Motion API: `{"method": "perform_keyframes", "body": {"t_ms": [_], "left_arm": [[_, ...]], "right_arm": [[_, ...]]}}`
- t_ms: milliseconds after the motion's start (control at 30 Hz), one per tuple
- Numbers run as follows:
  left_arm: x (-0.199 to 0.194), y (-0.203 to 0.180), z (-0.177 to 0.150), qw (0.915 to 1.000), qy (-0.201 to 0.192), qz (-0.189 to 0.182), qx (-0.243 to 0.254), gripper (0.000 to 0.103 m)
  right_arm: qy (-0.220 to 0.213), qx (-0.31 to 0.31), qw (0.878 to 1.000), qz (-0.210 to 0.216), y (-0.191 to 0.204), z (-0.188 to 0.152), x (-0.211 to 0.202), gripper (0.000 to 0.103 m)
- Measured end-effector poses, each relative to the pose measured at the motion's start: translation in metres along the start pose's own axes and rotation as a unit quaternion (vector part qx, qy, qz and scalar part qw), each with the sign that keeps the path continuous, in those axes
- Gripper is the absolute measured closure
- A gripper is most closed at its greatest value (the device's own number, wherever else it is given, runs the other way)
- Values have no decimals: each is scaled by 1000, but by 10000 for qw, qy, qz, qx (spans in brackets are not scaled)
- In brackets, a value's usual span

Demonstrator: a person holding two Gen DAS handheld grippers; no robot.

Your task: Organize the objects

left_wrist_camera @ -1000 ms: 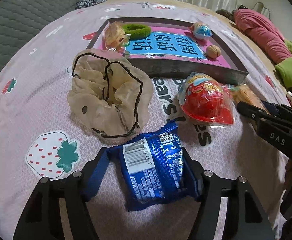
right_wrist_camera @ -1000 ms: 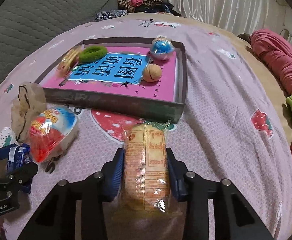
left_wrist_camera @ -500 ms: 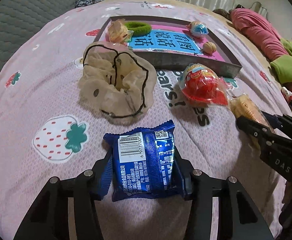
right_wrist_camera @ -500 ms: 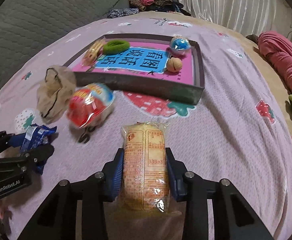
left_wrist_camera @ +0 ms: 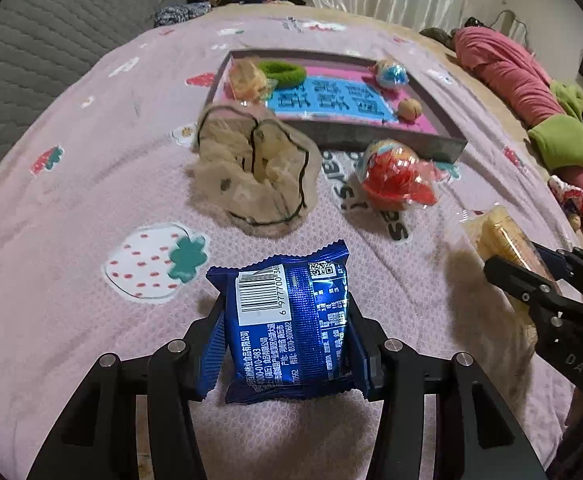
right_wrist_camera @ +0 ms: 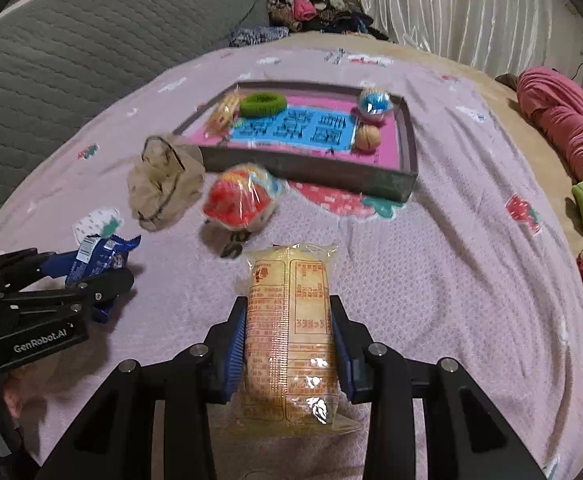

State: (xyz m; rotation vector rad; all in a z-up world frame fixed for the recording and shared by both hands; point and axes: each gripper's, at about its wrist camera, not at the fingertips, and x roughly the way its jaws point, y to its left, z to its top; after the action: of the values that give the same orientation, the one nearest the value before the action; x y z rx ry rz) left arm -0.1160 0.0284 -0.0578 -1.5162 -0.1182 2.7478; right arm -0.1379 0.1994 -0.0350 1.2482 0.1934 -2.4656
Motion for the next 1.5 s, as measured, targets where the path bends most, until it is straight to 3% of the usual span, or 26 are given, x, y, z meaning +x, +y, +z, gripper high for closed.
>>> {"method": "perform_keyframes", "body": {"t_ms": [700, 1033, 1500], "left_arm": [[-92, -8, 89, 9935, -1040, 99, 443, 50], [-108, -7, 133, 9886, -1437, 143, 436, 49], [-105, -1, 190, 9842, -1681, 221, 503, 49]], "right_arm": [[-1086, -168, 9934, -330, 13, 99, -90, 65], [-1413, -200, 9888, -447, 14, 139, -105, 65], [-1590, -312, 9851, -585, 10, 183, -94, 65]]}}
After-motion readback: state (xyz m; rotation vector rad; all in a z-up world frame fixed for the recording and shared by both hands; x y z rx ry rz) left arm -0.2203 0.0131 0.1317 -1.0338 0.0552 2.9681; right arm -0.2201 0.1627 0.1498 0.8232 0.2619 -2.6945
